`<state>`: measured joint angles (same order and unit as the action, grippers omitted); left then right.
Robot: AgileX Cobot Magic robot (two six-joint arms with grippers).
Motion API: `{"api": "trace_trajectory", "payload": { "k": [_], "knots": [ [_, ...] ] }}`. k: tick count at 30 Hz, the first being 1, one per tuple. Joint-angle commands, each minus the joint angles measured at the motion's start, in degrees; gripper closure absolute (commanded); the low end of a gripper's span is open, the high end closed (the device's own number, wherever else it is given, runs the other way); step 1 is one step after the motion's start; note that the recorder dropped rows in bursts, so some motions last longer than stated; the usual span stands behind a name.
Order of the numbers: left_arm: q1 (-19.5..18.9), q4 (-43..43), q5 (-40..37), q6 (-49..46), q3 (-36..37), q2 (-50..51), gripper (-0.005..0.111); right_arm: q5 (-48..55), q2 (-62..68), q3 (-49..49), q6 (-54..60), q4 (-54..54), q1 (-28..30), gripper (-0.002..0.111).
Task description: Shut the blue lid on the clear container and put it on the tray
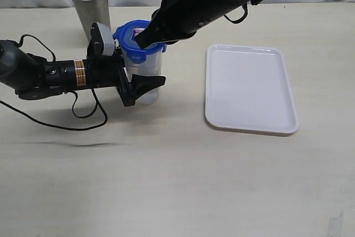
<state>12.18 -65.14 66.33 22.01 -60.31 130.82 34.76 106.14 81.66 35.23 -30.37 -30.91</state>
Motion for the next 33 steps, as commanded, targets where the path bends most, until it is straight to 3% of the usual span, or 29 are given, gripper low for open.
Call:
{"api": "trace_trajectory", "payload": {
  "k": [1, 8, 15, 33],
  "knots": [
    [0.17, -0.77, -0.14, 0.23, 0.11, -3.56, 0.107, 3.00, 0.80, -0.52, -2.08, 4.52, 0.11, 0.104],
    [0.17, -2.39, -4.45, 0.33, 0.11, -6.16, 0.107, 4.77, 0.80, -0.87, -2.60, 5.86, 0.11, 0.104],
    [0.17, -3.20, -4.89, 0.33, 0.11, -6.25, 0.107, 4.13, 0.80, -2.67, -8.47, 14.12, 0.11, 0.104],
    [0.17, -4.78, -6.93, 0.21, 0.11, -6.25, 0.107, 10.12, 0.93, -2.67, -9.17, 14.65, 0.11, 0.104]
  ]
}}
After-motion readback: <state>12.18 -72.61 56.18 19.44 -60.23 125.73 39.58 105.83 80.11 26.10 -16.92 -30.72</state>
